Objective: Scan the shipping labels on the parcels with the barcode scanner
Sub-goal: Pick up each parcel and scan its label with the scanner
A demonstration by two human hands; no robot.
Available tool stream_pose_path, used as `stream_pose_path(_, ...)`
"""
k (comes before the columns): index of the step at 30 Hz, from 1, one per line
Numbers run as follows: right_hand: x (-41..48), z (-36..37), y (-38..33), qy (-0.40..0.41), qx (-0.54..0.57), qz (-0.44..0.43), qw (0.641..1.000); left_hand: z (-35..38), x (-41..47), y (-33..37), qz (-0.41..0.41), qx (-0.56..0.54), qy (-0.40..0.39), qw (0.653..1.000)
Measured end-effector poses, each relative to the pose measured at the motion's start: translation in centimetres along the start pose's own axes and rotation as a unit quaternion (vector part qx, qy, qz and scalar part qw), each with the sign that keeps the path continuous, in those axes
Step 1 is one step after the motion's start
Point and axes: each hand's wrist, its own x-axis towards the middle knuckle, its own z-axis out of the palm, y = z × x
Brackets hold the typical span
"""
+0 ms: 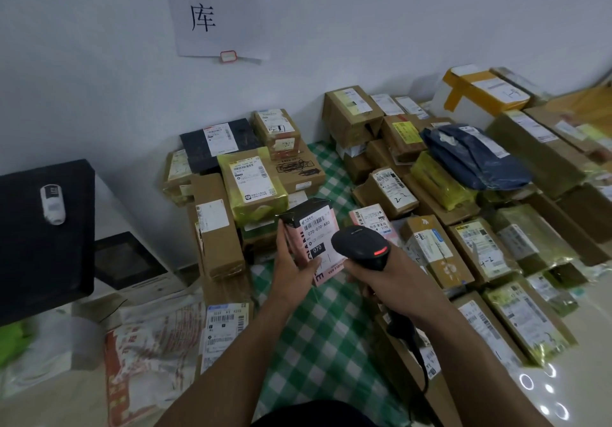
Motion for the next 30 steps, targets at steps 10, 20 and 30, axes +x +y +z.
stream_pose_path(10, -0.5, -0.1, -0.3, -0.042, 0.0, 0.03, 0.999, 0.2, 0.3, 0.0, 0.015, 0.022, 0.026, 0.999)
stream_pose_path(20, -0.6, -0.2, -0.3, -0.053, -0.004, 0.031, 0.998, 0.0, 0.2, -0.7, 0.01, 0.053, 0.03, 0.998)
stream_pose_path(30, -0.8, -0.8, 0.3, -0.011, 0.055, 0.061, 0.997, -0.6, -0.8, -0.1, -0.005, 0.049, -0.016, 0.999)
